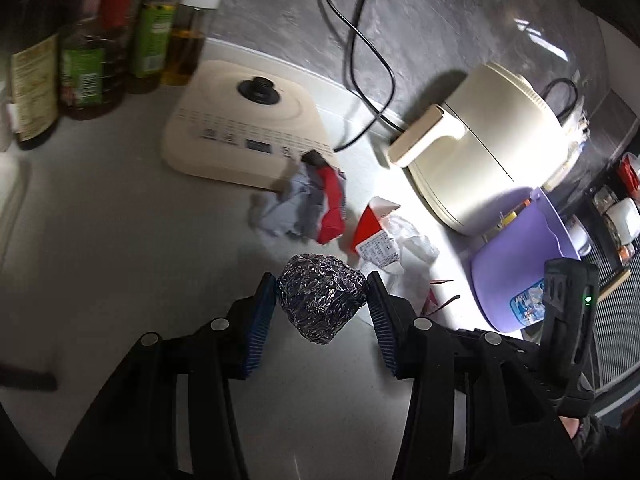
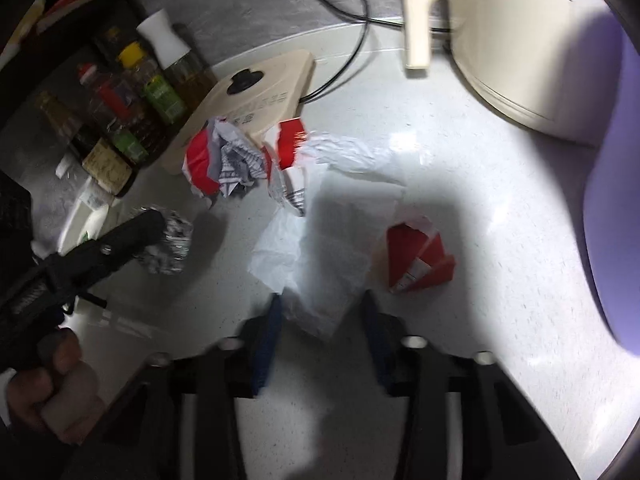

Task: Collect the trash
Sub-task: 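Grasp the crumpled foil ball with the left tool while the right tool grasps a white tissue, then carry the foil ball and tissue over the purple bucket and release both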

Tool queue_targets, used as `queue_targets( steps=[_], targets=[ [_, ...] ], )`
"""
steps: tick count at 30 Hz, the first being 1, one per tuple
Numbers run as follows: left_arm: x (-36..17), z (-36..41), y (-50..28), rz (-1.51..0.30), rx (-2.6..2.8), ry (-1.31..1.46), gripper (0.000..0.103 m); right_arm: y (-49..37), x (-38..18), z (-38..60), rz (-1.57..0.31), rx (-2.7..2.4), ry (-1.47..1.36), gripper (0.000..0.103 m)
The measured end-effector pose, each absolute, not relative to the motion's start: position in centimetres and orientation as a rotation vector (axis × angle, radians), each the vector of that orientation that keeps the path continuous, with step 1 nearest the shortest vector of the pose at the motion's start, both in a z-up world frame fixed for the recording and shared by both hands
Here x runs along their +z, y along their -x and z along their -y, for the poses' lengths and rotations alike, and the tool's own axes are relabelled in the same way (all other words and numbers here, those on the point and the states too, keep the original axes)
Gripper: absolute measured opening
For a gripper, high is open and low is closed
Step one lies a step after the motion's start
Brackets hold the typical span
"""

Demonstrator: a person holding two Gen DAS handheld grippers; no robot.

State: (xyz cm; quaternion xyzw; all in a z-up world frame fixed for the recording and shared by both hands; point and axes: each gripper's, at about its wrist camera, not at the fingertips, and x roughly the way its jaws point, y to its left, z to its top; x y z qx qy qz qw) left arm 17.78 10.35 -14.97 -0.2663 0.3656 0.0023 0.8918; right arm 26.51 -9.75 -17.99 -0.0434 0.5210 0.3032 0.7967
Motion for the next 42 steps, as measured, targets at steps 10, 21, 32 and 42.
queue_targets(
  steps=[10,21,32,42],
  targets=[
    [-12.4,-9.5,-15.2,-0.682,0.075,0.558,0.047,-26.4,-13.6,11.5,-1.032,0.725,0.124,0.002],
    [-7.1,-7.3,-13.9,-0.574,0.095,0.515,0.047,-27.1,-4.9,15.2,-0.85,0.782,0.054,0.002],
    [-2.6,-4.7,-15.0,-0.525,0.093,0.433,0.047,-27.1,0.8,19.8,-0.72,0.815,-0.04,0.002],
    [0.0,0.0,-16.9,-0.501,0.051,0.372,0.047,-28.6,3.0,25.5,-0.655,0.777,-0.091,0.002]
  ],
)
